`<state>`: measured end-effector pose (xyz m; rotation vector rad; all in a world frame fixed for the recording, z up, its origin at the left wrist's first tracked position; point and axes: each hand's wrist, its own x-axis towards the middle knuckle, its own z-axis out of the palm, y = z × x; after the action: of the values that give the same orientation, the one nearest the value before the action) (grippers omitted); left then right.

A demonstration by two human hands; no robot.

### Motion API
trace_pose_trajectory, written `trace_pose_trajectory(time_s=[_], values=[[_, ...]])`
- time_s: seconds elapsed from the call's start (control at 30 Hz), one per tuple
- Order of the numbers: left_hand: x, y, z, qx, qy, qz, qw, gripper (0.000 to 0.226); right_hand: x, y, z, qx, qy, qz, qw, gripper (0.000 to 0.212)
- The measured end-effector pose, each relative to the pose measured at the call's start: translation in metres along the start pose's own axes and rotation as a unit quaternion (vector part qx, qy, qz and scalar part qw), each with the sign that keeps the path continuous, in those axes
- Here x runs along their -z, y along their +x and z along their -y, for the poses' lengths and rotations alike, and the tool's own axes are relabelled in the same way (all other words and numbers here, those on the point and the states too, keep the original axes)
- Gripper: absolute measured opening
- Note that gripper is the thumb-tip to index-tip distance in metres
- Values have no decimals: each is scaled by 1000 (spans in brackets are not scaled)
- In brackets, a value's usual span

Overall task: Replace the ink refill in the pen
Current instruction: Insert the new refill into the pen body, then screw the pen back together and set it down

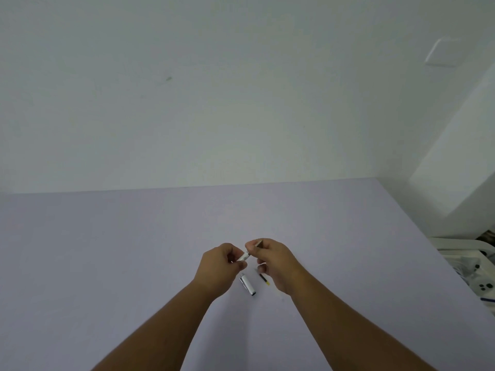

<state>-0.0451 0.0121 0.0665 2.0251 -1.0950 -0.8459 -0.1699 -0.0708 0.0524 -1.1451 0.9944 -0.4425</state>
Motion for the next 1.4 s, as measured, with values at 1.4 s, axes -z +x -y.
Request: trace_pose_trajectory(time_s=[1.4], values=[[10, 7, 46, 216, -282, 74, 932, 15, -24, 44, -85, 17, -505, -79, 859, 25]])
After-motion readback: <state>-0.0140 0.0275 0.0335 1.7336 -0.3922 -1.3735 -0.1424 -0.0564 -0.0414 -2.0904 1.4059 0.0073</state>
